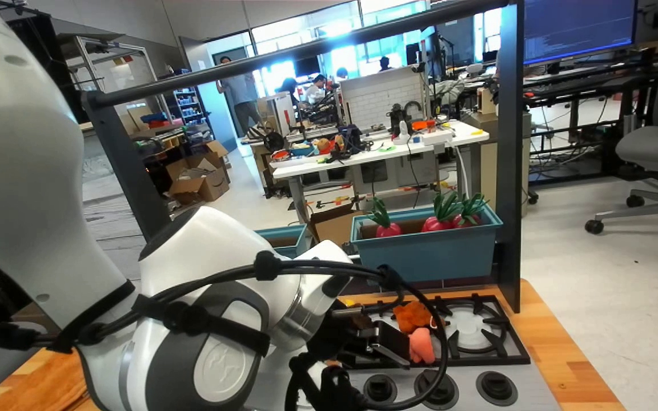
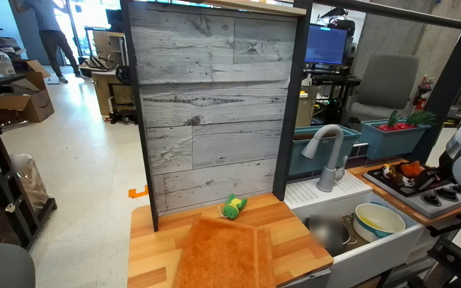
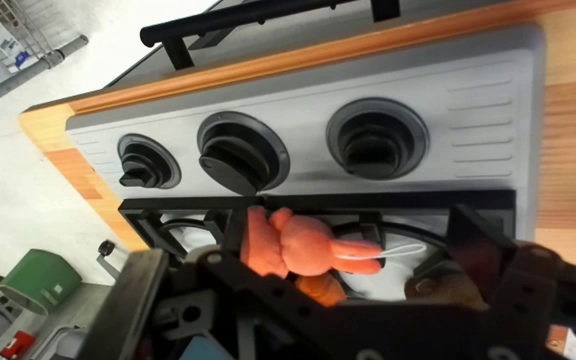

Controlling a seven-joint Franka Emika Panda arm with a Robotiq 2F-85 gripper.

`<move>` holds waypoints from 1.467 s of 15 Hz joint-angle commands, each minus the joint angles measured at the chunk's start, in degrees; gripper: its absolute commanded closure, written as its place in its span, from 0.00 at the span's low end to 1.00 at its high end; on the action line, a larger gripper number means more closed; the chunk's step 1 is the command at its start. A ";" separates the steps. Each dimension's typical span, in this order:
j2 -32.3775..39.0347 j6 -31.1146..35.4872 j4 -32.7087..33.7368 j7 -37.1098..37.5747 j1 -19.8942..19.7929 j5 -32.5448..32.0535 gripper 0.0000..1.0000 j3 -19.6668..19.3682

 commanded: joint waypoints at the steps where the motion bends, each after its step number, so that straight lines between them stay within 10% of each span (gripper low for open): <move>1: -0.29 -1.01 0.18 -1.00 -0.28 -0.83 0.00 0.99; 12: -11.50 -2.93 -2.51 -3.58 -10.04 -8.78 0.00 3.98; 22: -8.27 -4.01 3.68 2.78 -6.39 -2.90 0.00 8.20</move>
